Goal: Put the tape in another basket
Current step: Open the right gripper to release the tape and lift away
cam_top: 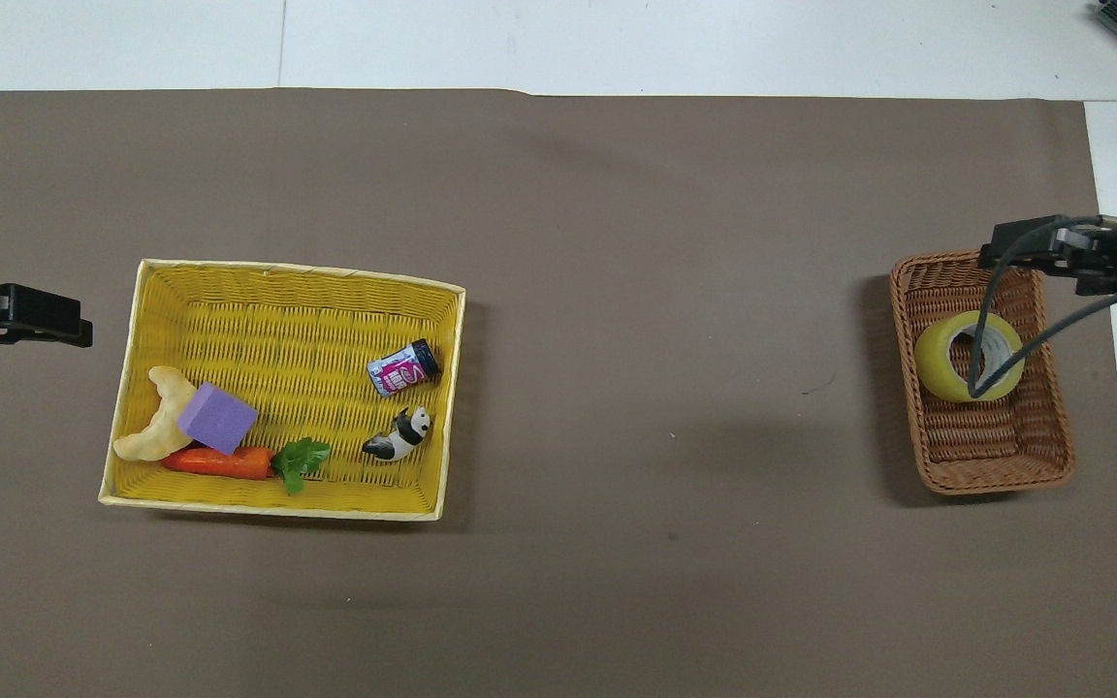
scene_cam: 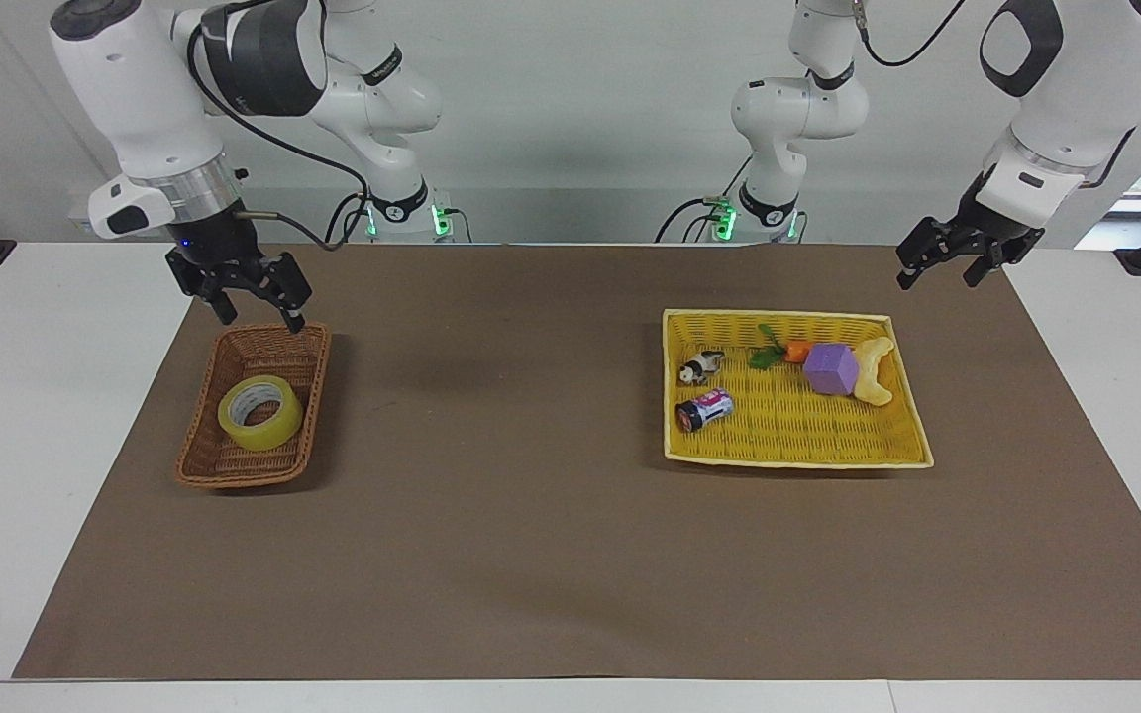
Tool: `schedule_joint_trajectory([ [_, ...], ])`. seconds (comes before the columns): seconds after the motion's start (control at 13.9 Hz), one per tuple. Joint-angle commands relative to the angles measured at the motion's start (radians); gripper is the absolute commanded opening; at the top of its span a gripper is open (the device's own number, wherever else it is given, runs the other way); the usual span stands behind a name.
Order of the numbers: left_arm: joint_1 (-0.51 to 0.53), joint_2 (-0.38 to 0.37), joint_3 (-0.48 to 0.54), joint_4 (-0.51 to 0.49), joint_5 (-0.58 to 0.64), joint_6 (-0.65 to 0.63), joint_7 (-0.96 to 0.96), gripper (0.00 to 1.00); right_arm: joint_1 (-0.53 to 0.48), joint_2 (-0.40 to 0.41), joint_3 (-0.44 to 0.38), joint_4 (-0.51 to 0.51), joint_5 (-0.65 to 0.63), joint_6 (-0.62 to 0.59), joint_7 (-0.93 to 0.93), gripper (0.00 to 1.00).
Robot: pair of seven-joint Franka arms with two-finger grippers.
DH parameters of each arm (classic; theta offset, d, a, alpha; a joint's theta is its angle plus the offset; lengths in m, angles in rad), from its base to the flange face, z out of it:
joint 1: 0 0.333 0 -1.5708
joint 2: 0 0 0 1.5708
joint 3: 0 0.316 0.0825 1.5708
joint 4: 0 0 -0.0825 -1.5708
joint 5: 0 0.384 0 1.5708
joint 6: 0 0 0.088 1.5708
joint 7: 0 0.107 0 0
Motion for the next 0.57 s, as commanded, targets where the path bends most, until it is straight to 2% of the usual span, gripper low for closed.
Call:
schedule_joint_trajectory([
  [0.0, 0.001, -0.006, 0.0, 0.005, 0.008, -0.017, -0.004, 1.0, -0.024, -0.011, 0.007, 0.067, -0.035, -0.086, 0.022, 1.0],
  [0.14, 0.001, -0.006, 0.0, 0.005, 0.01, -0.017, -0.004, 1.0, -0.033, -0.016, 0.007, 0.109, -0.072, -0.131, 0.021, 1.0],
  [0.29, 0.001, -0.007, 0.0, 0.005, 0.01, -0.017, -0.004, 1.0, -0.033, -0.031, 0.01, 0.104, -0.086, -0.139, 0.018, 1.0],
  [0.5, -0.001, -0.006, 0.0, 0.005, 0.01, -0.017, -0.004, 1.0, -0.033, -0.051, 0.013, 0.1, -0.069, -0.216, 0.008, 1.0],
])
